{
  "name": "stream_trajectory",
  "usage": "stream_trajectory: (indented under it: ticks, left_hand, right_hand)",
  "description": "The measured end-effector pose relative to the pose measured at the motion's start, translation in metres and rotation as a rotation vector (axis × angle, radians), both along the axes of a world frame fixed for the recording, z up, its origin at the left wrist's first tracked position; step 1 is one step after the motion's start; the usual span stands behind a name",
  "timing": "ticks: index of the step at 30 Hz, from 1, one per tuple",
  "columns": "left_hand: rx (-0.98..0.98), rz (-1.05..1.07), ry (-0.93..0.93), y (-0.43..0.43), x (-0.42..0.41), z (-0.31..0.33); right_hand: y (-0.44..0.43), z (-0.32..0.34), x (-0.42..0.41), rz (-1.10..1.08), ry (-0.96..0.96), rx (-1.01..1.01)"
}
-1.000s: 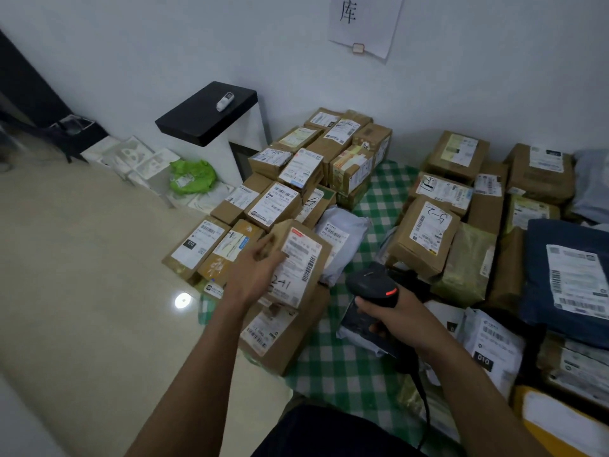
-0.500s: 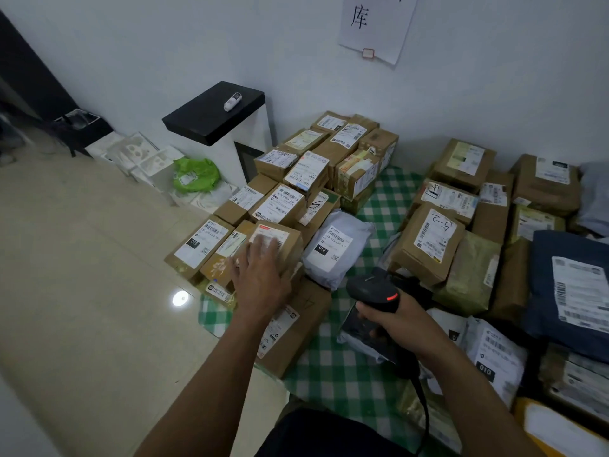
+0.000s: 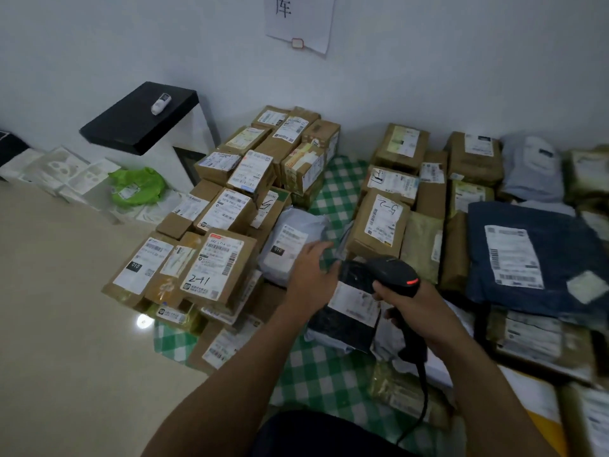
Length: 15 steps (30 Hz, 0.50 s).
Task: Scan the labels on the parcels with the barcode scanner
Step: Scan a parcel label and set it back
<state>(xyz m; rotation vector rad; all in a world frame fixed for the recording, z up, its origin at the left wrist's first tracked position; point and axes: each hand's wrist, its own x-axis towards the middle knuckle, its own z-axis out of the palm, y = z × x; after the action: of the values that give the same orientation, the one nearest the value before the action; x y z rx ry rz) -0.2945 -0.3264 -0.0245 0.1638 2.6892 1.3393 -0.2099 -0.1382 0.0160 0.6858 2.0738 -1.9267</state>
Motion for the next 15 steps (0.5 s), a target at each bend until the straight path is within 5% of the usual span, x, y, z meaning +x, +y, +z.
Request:
stream_trajectory:
  ticks: [4, 8, 15]
  left_hand:
    - [0.194, -0.041, -0.283, 0.052, -0.030, 0.005]
    - [0.204, -0.147, -0.283, 0.078, -0.056, -0.007]
    - [0.300, -0.037, -0.323, 0.083, -0.058, -0.001]
  right_hand:
    - [0.023, 0.004, 0.003, -0.109, 0.026, 0.021]
    - [0.036, 0.007, 0.007, -0.158, 0.030, 0.032]
    - [0.039, 0.006, 0.013, -0.215, 0.039, 0.003]
